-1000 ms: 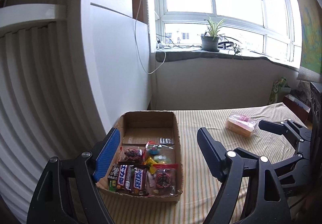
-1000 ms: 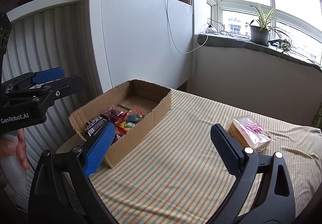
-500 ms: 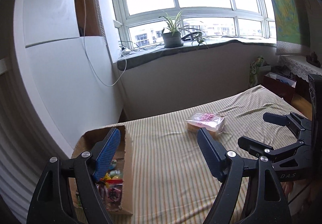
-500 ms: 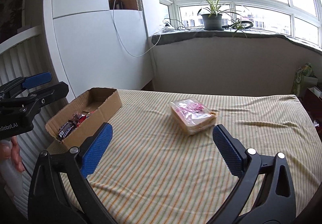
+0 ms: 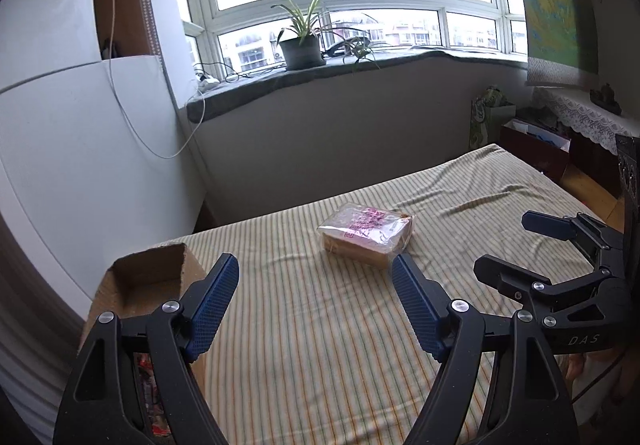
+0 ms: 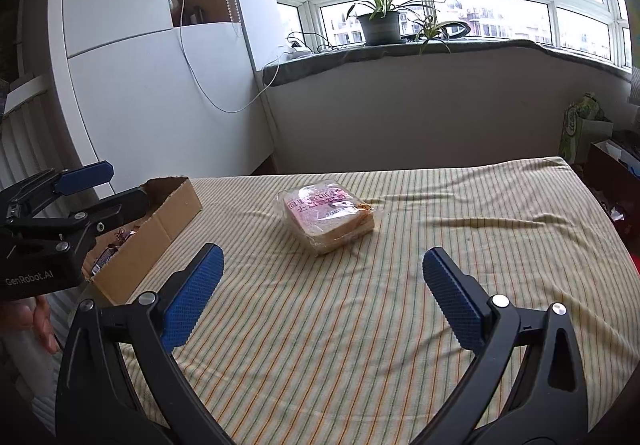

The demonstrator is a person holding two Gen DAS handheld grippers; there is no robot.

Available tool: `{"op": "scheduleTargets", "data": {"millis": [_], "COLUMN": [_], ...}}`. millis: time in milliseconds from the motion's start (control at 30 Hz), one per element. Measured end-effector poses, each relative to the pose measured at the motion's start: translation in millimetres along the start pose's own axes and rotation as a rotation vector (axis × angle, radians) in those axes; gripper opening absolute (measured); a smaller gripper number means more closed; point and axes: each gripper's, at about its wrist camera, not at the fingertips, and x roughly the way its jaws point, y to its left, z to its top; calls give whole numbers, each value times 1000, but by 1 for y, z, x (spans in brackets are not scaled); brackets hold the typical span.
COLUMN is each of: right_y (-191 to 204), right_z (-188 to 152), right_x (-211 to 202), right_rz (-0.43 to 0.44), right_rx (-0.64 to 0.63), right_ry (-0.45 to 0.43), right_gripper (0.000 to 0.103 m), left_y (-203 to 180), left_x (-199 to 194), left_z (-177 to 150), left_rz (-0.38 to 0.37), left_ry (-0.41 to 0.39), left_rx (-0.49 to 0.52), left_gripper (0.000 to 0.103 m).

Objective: Organize snacks
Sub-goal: 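Move both tools back from the box toward the bagged bread slice, then close both tools on the bagged bread slice from its two sides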

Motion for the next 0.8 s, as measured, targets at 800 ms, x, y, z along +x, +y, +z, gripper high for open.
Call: {"op": "scheduleTargets", "data": {"millis": [800], "right_y": [-46], "right_z": [24], "right_x": [149], "right_rz": [77], "right_rx": [80], "right_ry": [263], "right_gripper": [102], "left_y": [36], "left_x": [210], "left_z": [17], "left_rz": [-348], "left_ry": [288], "left_rx": [-434], "left_gripper": [79]}}
